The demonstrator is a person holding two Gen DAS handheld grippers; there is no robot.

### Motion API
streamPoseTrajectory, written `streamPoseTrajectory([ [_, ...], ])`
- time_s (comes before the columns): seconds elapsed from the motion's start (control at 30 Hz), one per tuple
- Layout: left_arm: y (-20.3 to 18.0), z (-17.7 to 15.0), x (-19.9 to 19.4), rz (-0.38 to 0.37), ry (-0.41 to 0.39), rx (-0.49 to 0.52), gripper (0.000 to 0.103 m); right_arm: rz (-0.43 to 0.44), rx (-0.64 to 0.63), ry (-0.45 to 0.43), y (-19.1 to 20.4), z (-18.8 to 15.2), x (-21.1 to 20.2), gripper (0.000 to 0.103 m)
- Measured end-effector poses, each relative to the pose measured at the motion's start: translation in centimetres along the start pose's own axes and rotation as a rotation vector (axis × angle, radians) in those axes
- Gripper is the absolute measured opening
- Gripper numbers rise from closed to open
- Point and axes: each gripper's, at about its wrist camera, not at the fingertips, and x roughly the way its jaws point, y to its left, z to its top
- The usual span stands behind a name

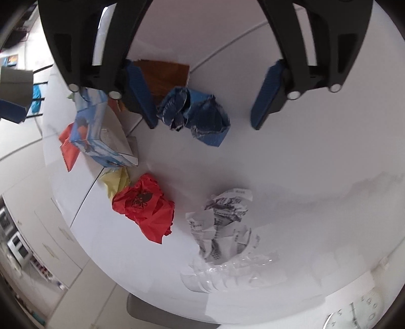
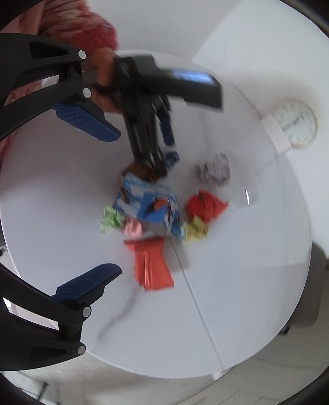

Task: Collect trash
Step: 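Grasp the crumpled blue paper with the left gripper, then grasp the brown wrapper with the right gripper while the left carries the blue paper toward the bin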

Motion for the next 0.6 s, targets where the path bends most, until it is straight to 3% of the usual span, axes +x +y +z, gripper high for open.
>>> streamPoseTrajectory([
  [0.17, 0.4, 0.3, -0.1, 0.001, -0.022, 0.046, 0.045, 0.037, -0.072, 0.021, 1.6, -0.3, 0.7, 0.096],
  [0.3, 1.4, 0.2, -0.3, -0.011, -0.029, 0.023, 0.042, 0.046, -0.16, 0.045, 3.0, 0.1, 1.5, 0.096],
  [0.47, 3.5, -0.4, -1.6, 0.005, -0.048, -0.028, 0.038, 0.033, -0.4, 0.1, 5.7, 1.6, 3.4, 0.092],
  [0.6, 5.6, -0.8, -3.9, 0.023, -0.073, -0.092, 0.038, 0.015, -0.695, 0.177, 8.3, 2.7, 6.0, 0.091],
])
